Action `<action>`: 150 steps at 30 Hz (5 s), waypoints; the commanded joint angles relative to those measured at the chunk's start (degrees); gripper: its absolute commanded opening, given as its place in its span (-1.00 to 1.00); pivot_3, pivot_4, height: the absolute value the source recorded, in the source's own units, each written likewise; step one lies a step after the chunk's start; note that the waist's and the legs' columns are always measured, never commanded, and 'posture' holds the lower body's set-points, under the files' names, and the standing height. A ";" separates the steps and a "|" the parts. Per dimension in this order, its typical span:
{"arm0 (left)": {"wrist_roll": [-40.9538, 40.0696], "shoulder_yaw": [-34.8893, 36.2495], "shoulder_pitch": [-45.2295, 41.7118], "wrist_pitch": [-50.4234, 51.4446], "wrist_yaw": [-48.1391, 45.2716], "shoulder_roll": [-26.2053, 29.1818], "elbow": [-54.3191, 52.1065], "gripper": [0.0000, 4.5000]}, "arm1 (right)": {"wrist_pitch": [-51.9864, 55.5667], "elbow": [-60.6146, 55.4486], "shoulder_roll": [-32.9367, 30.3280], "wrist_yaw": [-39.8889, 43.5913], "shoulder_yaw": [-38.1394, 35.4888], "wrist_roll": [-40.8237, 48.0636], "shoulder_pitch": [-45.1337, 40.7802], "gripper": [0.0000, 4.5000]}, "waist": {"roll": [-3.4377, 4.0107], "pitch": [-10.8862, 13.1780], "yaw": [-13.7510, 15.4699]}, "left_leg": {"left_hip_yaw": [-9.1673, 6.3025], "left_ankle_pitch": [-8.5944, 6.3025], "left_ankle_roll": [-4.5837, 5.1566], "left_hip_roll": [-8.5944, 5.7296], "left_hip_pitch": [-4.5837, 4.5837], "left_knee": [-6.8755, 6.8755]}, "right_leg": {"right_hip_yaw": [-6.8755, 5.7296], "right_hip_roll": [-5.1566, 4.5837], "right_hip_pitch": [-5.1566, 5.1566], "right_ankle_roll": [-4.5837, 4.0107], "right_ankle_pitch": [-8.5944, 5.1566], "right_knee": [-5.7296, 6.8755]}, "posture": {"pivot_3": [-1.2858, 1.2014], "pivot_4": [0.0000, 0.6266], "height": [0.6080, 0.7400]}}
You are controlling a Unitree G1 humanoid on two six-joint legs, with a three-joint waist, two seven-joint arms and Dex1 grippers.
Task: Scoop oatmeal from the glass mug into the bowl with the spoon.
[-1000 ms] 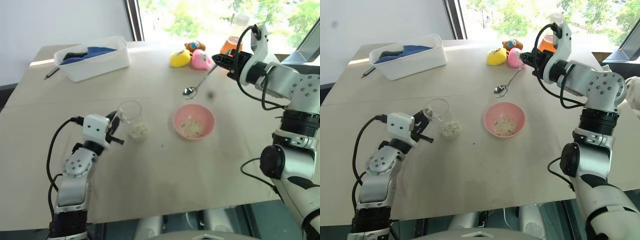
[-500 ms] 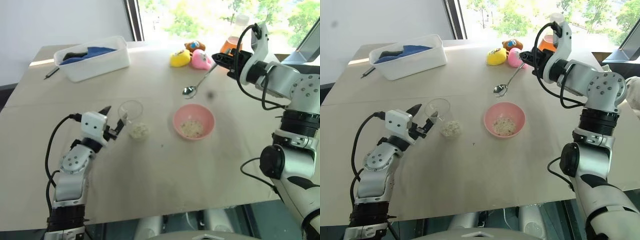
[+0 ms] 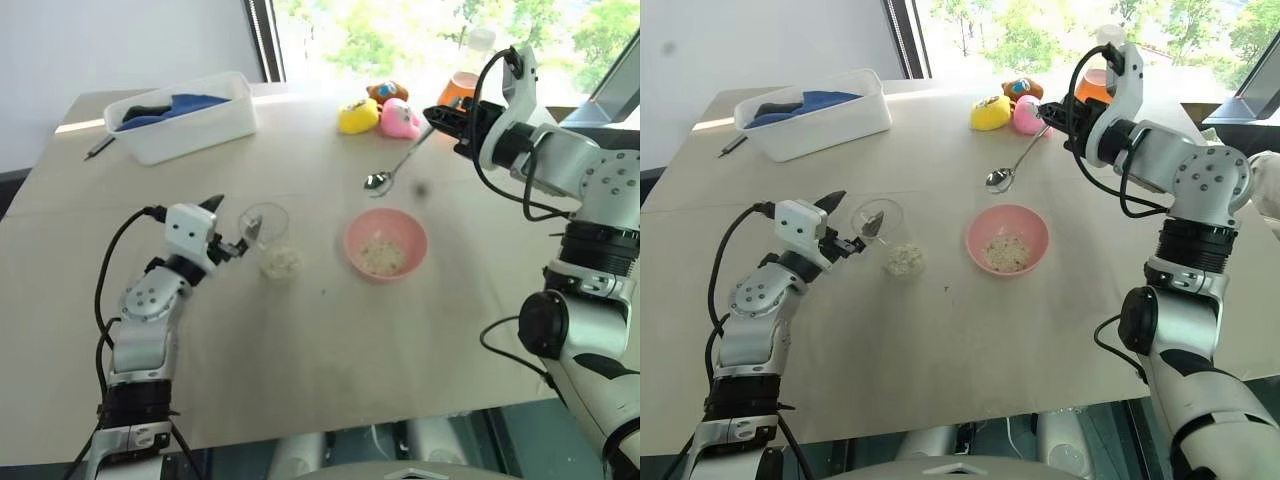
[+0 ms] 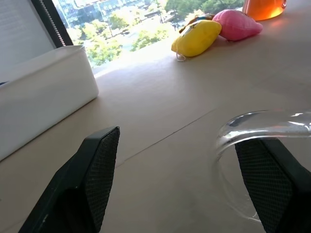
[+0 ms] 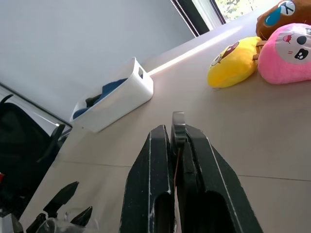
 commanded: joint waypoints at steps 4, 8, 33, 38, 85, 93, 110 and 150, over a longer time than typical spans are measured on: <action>-0.78 -1.47 -4.40 -2.26 -2.65 0.39 3.24 0.70 | -0.49 -3.77 -0.12 -0.45 -1.62 1.43 -0.21 -1.00 | 0.00 0.00 0.12 | -0.01 0.00 0.00 -0.02 0.00 0.04 | -0.01 -0.01 0.00 0.00 0.00 0.00 | 0.03 -0.52 1.00; -0.87 -1.92 -6.44 -2.52 -3.60 0.01 4.93 0.14 | -0.46 -4.29 -0.11 -0.86 -1.72 1.65 -0.03 -1.00 | 0.00 0.00 0.02 | -0.01 0.00 0.00 -0.02 0.00 0.04 | -0.01 0.00 0.00 0.00 0.00 0.01 | 0.03 -0.52 1.00; -2.35 -2.78 -3.06 0.24 -1.38 -2.03 1.40 -0.98 | -0.30 -5.64 0.43 -1.80 -1.97 2.33 0.59 -1.00 | 0.12 -0.09 0.00 | 0.09 0.03 -0.04 0.00 0.25 0.07 | 0.13 -0.01 0.06 0.00 0.00 0.05 | 0.03 -0.52 1.00; -3.29 -3.05 -1.92 3.16 1.22 -3.57 -2.13 -0.98 | 1.09 -6.06 1.84 -2.48 -2.27 4.57 -1.34 -1.00 | 0.12 -0.09 0.02 | 0.16 0.03 -0.04 0.02 0.31 0.06 | 0.23 0.00 0.07 0.00 0.00 0.09 | 0.03 -0.52 1.00; 0.43 -5.07 -7.89 13.07 11.98 -7.87 -9.96 -0.98 | -12.95 -7.85 13.37 17.66 33.58 -17.87 6.29 -1.00 | 0.13 -0.08 -0.01 | -0.02 0.05 -0.08 -0.07 0.21 0.04 | 0.10 0.00 0.02 0.00 0.00 -0.01 | 0.03 -0.52 1.00; 0.68 -5.55 -8.07 12.72 12.00 -8.73 -9.14 -0.98 | -6.43 -7.28 19.17 12.65 25.83 -14.90 7.23 -1.00 | 0.13 -0.08 -0.01 | -0.03 0.06 -0.09 -0.07 0.21 0.04 | 0.10 0.00 0.02 0.00 0.00 0.00 | 0.03 -0.52 1.00; 1.67 -5.66 -7.65 11.15 11.60 -9.98 -7.06 -0.98 | 7.83 -6.18 20.21 1.79 2.14 -5.96 -1.75 -1.00 | 0.14 -0.08 -0.01 | -0.02 0.06 -0.09 -0.09 0.21 0.02 | 0.11 0.00 0.02 0.00 0.00 0.03 | 0.03 -0.52 1.00; 0.45 -7.02 -8.05 4.88 6.85 -10.54 -2.99 -0.98 | 11.40 2.31 12.73 -17.48 -18.07 10.02 -8.68 -1.00 | 0.14 -0.08 -0.10 | 0.02 0.06 -0.08 -0.08 0.17 -0.01 | 0.12 0.00 0.03 0.00 0.00 0.08 | 0.03 -0.52 1.00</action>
